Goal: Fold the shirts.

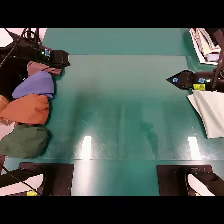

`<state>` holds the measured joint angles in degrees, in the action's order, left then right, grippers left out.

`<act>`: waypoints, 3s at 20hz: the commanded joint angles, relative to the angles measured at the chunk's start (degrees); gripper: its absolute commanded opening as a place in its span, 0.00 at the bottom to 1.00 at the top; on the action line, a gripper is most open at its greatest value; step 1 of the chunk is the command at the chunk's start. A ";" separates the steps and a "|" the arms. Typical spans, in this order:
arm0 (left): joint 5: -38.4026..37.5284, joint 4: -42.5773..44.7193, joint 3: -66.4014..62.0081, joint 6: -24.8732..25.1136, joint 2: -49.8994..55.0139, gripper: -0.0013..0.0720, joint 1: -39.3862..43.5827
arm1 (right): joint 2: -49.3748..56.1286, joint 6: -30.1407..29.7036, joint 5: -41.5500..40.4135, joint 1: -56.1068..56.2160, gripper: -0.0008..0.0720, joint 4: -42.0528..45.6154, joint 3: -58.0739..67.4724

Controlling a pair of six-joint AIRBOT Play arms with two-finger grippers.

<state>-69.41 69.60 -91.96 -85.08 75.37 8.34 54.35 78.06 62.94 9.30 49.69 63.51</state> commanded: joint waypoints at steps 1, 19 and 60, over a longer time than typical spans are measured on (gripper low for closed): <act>0.00 0.00 0.00 0.00 -0.02 0.06 0.02 | 0.02 0.00 -0.42 0.15 0.04 -0.07 0.07; 15.06 15.47 0.00 -0.68 0.90 0.92 0.00 | 0.02 0.00 -2.12 0.15 0.04 -0.07 0.07; -0.48 16.94 -26.71 0.02 -5.22 0.05 0.94 | 4.98 -3.34 -4.28 -0.13 0.04 1.44 27.36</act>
<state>-62.04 86.87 -118.65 -85.58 76.31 3.14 57.98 75.44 56.75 9.17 50.94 84.55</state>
